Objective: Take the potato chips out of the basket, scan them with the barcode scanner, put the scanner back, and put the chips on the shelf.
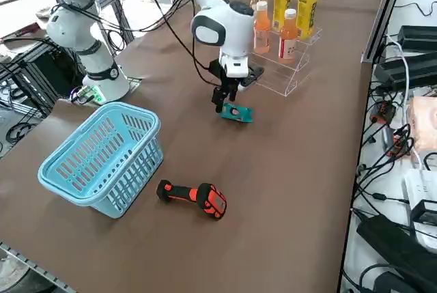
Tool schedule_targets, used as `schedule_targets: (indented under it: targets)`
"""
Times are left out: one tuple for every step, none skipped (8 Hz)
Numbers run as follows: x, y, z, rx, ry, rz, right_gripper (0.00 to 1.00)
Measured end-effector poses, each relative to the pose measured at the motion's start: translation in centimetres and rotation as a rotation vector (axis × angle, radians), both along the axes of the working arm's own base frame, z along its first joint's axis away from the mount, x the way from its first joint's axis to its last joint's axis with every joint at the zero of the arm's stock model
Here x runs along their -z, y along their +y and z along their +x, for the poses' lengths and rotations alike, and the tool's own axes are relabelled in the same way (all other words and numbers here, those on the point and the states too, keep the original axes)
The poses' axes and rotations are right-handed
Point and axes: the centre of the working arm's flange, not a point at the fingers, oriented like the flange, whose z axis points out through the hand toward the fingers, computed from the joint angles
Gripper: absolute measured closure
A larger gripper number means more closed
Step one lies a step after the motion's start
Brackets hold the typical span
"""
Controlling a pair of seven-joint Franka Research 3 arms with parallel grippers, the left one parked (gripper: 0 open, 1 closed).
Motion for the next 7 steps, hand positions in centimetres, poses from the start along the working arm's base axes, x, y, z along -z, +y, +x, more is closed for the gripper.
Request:
schedule_targets:
  targets:
    - [0.32,-0.03,-0.03,-0.001,0.002,-0.002,0.0]
    - [0.57,-0.06,-0.05,-0.001,0.005,-0.004,0.0]
    - [0.77,-0.12,-0.07,-0.001,0.007,-0.006,0.0]
    - [0.92,-0.22,-0.07,0.0,0.008,-0.007,0.0]
    - [0.98,-0.21,-0.02,0.0,0.008,-0.008,0.0]
    - [0.99,-0.21,0.07,0.0,0.006,-0.009,0.0]
    - [0.96,-0.18,0.23,-0.001,0.003,-0.009,0.0]
